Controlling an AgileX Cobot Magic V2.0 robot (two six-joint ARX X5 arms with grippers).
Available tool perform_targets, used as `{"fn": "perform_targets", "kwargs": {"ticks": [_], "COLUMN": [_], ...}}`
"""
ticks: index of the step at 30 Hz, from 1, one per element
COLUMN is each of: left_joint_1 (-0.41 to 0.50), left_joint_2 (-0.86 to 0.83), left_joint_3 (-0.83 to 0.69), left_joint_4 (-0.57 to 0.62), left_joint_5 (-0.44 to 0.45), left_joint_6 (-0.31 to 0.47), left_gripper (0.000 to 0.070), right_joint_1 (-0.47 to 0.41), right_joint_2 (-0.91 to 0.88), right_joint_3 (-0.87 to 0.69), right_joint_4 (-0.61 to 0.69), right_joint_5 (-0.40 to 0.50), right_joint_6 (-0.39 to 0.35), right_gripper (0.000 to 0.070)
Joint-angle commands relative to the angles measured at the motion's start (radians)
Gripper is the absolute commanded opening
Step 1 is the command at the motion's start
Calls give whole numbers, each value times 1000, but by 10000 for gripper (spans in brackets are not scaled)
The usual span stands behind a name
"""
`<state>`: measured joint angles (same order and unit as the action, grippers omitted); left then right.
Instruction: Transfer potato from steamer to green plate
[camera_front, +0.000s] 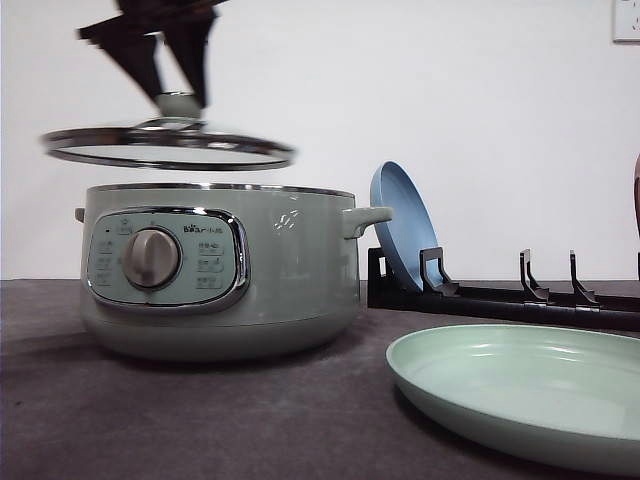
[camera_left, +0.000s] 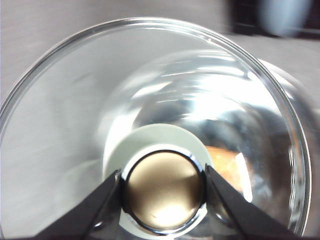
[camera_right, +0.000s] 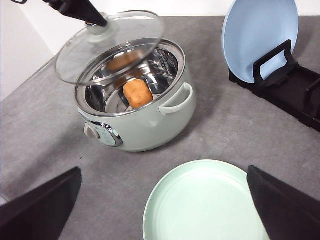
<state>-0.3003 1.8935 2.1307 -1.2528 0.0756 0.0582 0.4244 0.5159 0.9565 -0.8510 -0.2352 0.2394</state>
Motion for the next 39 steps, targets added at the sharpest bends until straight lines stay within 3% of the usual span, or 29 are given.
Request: {"fn": "perform_targets", "kwargs": {"ticks": [1,8,20,25,34,39], "left_joint_1": [35,214,408,437,453,457], "left_joint_2": [-3,-3,-3,-2,-2,-2], "left_joint_3": [43,43,43,43,41,41], "left_joint_4": [21,18,18,16,16,17], "left_joint_5": [-5,-4,-4,-4,-4,-4], "left_joint_6": [-2,-25,-30,-28,-18,-18], "left_gripper": [0,0,0,0,0,0], "right_joint_1": [3,3,51,110,193,228], "right_joint_2": [5,46,417,673,1170,1394], "right_joint_3": [6,6,64,228,693,925], "right_joint_4": [13,14,173,158,-5,-58], "right_joint_5": [1,-14,-210,-216,-227,-181], "right_joint_6": [-4,-2,-29,-99,-238,-293], "right_gripper": [693,693,692,691,691,691]}}
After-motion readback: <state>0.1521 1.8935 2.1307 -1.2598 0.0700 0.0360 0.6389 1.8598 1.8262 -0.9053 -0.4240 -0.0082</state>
